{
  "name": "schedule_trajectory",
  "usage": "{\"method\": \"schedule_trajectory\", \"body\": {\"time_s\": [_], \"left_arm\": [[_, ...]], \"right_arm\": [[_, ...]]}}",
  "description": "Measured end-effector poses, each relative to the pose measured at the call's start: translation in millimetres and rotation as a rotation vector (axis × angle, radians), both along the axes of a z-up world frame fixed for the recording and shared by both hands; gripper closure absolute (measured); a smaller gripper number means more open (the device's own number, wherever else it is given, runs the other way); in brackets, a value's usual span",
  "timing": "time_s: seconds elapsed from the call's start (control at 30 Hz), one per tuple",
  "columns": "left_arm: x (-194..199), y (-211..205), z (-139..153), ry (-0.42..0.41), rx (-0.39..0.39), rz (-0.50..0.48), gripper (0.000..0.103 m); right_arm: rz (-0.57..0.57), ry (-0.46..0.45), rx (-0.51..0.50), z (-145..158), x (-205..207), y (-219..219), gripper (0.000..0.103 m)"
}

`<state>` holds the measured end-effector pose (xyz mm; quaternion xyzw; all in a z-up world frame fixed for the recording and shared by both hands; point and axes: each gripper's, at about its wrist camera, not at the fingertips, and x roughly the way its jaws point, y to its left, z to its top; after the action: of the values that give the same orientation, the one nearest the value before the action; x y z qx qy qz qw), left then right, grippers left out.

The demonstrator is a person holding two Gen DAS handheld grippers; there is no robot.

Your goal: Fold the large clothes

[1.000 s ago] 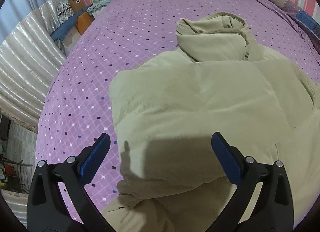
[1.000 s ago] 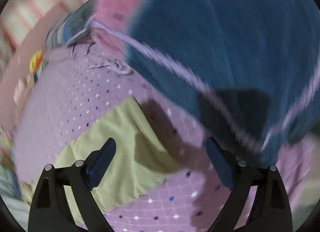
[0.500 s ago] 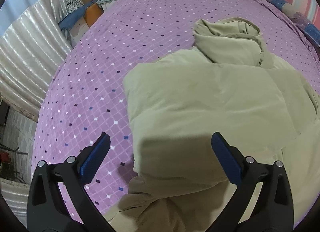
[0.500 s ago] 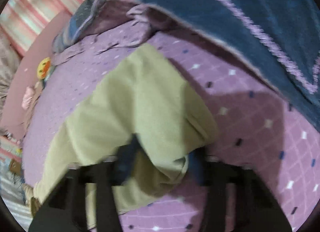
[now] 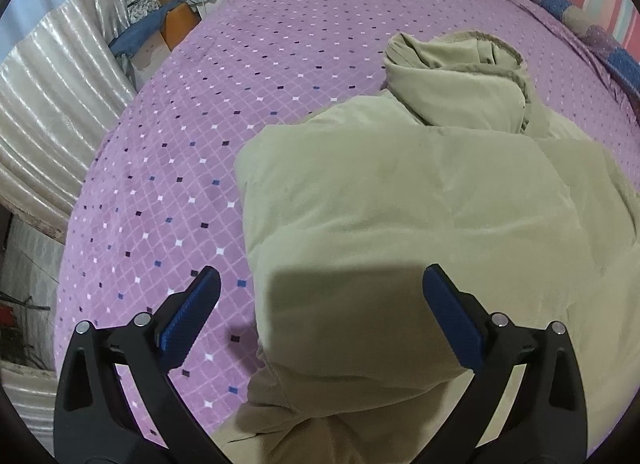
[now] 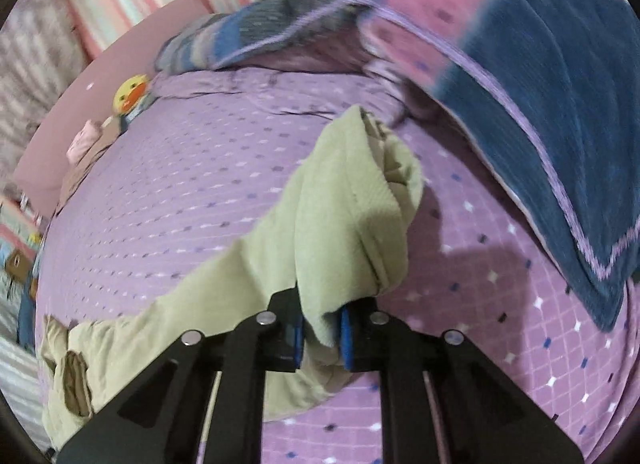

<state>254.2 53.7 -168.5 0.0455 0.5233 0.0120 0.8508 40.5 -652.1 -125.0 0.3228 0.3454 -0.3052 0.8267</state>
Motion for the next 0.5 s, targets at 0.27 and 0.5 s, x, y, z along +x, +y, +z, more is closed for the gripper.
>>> {"method": "schedule_trajectory", "body": {"time_s": [0.27,0.5], "left_arm": [[0,6,3,-0.007,-0.049,0.001,0.003],[-1,18,-1,0.009,-0.067,0.016,0.003]], "right_arm": [[0.280,0.021,-0.131,64,71,103,0.090],[0.554,0.010,-0.149,99,125,217,0.090]]}}
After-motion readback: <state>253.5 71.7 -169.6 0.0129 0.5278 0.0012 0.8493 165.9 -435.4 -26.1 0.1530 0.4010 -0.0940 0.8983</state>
